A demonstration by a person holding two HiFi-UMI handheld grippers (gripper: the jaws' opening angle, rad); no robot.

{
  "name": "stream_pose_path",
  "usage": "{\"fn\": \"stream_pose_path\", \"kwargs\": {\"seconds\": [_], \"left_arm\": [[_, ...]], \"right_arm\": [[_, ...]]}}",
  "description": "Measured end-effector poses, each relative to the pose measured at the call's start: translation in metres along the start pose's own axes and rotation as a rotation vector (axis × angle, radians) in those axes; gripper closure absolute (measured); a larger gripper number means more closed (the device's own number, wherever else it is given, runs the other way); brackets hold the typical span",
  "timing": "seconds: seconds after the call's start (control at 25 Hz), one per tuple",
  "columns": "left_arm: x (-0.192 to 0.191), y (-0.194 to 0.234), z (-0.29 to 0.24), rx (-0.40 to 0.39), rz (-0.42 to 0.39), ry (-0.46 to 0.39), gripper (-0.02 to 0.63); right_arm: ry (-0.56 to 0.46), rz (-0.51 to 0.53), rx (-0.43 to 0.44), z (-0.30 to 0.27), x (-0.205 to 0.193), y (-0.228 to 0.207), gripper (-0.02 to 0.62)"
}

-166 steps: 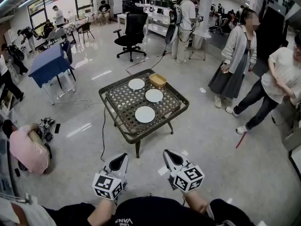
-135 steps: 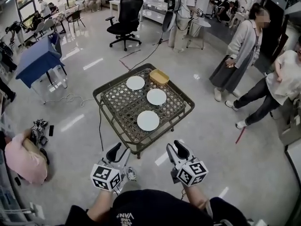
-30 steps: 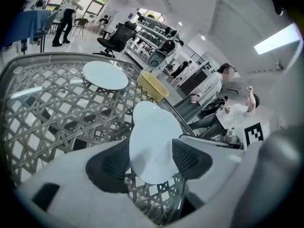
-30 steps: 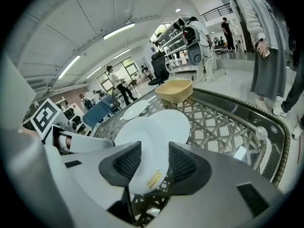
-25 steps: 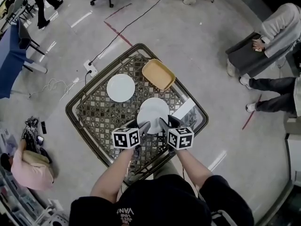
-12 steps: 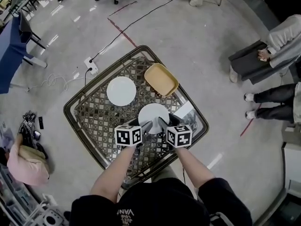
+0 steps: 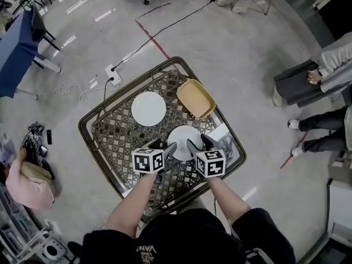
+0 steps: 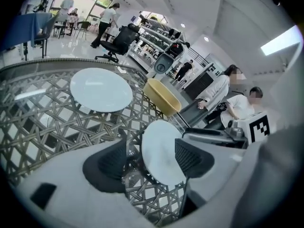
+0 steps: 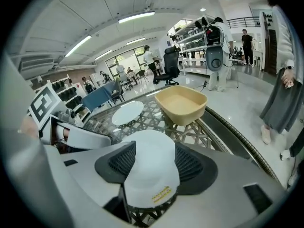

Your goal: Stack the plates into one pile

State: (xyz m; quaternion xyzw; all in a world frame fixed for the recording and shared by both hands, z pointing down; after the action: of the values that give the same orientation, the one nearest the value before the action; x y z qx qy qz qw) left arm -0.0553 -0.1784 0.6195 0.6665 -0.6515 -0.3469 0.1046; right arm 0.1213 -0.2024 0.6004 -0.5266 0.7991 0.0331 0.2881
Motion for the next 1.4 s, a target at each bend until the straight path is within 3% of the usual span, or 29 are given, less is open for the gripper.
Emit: {"fn": "stream_pose_path", "kwargs": {"seconds": [0.36, 0.6, 0.88, 1.16, 1.4], "left_arm": [[0.025, 0.055, 0.035, 0.123, 0.100, -0.125, 0.291], [0.048, 0.094, 0.044, 0.184, 0.125, -0.166, 0.291], [0.086, 0.124, 0.047, 0.218, 0.082, -0.145, 0.291], [0.096, 0.131, 0.041, 0.239, 0.043, -0.078, 0.293], [0.097, 0.125, 0.032, 0.187, 0.016, -0.074, 0.293]], "right_arm": [[-0.005, 0.115, 0.140, -0.047, 0.064, 0.043, 0.356], [0.053, 0.171, 0.173, -0.097, 0.103, 0.054, 0.354], [0.099, 0.133, 0.163, -0.133, 0.125, 0.057, 0.354], [0.085, 0.115, 0.145, -0.134, 0.127, 0.061, 0.364], [0.074, 0.091, 0.148, -0.140, 0.127, 0.067, 0.362]]}}
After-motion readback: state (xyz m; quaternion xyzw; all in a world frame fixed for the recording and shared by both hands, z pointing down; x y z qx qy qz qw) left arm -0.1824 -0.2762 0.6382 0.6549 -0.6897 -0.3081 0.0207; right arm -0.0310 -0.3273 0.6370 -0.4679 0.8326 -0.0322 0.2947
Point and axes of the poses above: the fingertips, and each gripper's own axes: z backward along the fingers, y to its left, x out of its top, the point moved 7 cm from there along z, backward along the fingers, and after that the axes turned 11 degrees about y, right-handed, at the moved point
